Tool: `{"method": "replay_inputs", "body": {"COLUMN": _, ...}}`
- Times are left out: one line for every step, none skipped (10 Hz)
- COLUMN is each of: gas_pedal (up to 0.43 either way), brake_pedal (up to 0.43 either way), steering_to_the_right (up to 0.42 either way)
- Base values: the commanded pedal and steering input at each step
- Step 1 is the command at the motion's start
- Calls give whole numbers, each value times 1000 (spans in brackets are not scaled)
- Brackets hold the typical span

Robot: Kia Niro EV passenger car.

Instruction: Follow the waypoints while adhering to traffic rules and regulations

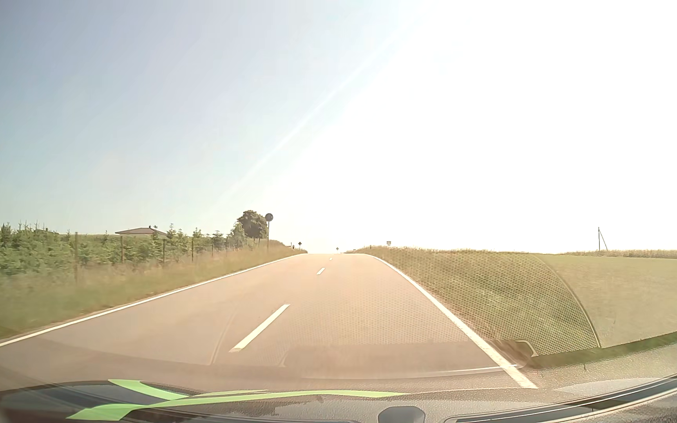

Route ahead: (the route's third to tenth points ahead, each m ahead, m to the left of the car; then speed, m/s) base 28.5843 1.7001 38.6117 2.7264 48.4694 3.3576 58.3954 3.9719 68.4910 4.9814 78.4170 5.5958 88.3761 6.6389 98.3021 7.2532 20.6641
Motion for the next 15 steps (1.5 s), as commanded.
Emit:
{"method": "replay_inputs", "body": {"gas_pedal": 189, "brake_pedal": 0, "steering_to_the_right": -14}}
{"method": "replay_inputs", "body": {"gas_pedal": 169, "brake_pedal": 0, "steering_to_the_right": -12}}
{"method": "replay_inputs", "body": {"gas_pedal": 169, "brake_pedal": 0, "steering_to_the_right": -11}}
{"method": "replay_inputs", "body": {"gas_pedal": 169, "brake_pedal": 0, "steering_to_the_right": -10}}
{"method": "replay_inputs", "body": {"gas_pedal": 169, "brake_pedal": 0, "steering_to_the_right": -9}}
{"method": "replay_inputs", "body": {"gas_pedal": 169, "brake_pedal": 0, "steering_to_the_right": -8}}
{"method": "replay_inputs", "body": {"gas_pedal": 157, "brake_pedal": 0, "steering_to_the_right": -9}}
{"method": "replay_inputs", "body": {"gas_pedal": 130, "brake_pedal": 0, "steering_to_the_right": -9}}
{"method": "replay_inputs", "body": {"gas_pedal": 118, "brake_pedal": 0, "steering_to_the_right": -9}}
{"method": "replay_inputs", "body": {"gas_pedal": 118, "brake_pedal": 0, "steering_to_the_right": -9}}
{"method": "replay_inputs", "body": {"gas_pedal": 118, "brake_pedal": 0, "steering_to_the_right": -8}}
{"method": "replay_inputs", "body": {"gas_pedal": 118, "brake_pedal": 0, "steering_to_the_right": -9}}
{"method": "replay_inputs", "body": {"gas_pedal": 118, "brake_pedal": 0, "steering_to_the_right": -8}}
{"method": "replay_inputs", "body": {"gas_pedal": 118, "brake_pedal": 0, "steering_to_the_right": -8}}
{"method": "replay_inputs", "body": {"gas_pedal": 118, "brake_pedal": 0, "steering_to_the_right": -8}}
